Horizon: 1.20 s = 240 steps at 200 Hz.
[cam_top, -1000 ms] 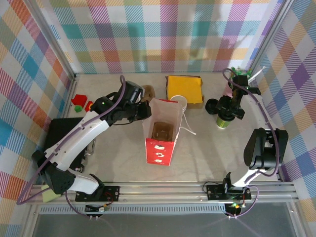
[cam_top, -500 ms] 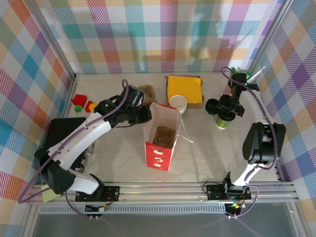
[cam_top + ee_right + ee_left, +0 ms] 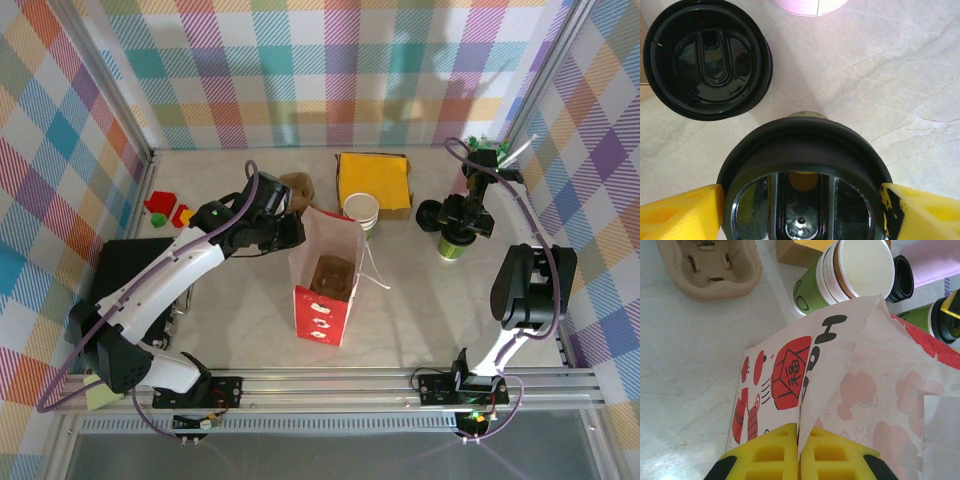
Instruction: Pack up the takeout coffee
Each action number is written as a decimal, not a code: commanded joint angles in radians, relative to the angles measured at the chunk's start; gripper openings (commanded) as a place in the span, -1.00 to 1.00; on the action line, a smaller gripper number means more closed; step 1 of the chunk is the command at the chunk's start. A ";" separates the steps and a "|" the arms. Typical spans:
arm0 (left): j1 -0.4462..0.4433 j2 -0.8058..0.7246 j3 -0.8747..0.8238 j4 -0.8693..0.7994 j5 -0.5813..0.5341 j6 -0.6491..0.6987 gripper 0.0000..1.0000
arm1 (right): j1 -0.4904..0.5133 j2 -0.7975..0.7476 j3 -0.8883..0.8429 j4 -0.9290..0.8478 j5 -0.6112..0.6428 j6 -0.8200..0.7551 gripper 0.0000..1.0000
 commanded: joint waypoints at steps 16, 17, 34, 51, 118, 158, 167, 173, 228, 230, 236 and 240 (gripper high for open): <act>0.008 0.008 -0.014 0.008 0.026 0.004 -0.91 | -0.007 -0.015 0.017 -0.050 -0.036 -0.033 0.63; 0.008 0.008 -0.014 0.008 0.026 0.005 -0.91 | -0.006 -0.016 0.017 -0.050 -0.037 -0.034 0.63; 0.008 0.008 -0.015 0.008 0.026 0.003 -0.92 | -0.007 -0.032 0.015 -0.049 -0.044 -0.043 0.62; 0.008 0.006 -0.017 0.008 0.027 0.004 -0.92 | -0.007 -0.041 0.013 -0.048 -0.047 -0.055 0.61; 0.008 0.009 -0.018 0.008 0.031 0.005 -0.92 | -0.007 -0.011 0.029 -0.063 -0.062 -0.073 0.62; 0.008 0.012 -0.021 0.011 0.034 0.006 -0.93 | -0.008 -0.021 0.035 -0.076 -0.074 -0.095 0.64; 0.008 0.014 -0.021 0.012 0.034 0.006 -0.92 | -0.009 -0.021 0.037 -0.077 -0.072 -0.099 0.64; 0.008 0.015 -0.020 0.012 0.035 0.005 -0.93 | -0.007 -0.020 0.037 -0.077 -0.072 -0.101 0.63; 0.008 0.025 -0.019 0.017 0.040 0.008 -0.93 | -0.007 -0.008 0.038 -0.096 -0.063 -0.107 0.56; 0.008 0.025 -0.021 0.017 0.040 0.007 -0.93 | -0.008 -0.008 0.038 -0.097 -0.061 -0.108 0.55; 0.009 0.025 -0.020 0.017 0.039 0.007 -0.93 | -0.007 -0.009 0.035 -0.097 -0.062 -0.108 0.55; 0.009 0.026 -0.020 0.017 0.039 0.007 -0.93 | -0.009 -0.010 0.032 -0.096 -0.062 -0.108 0.54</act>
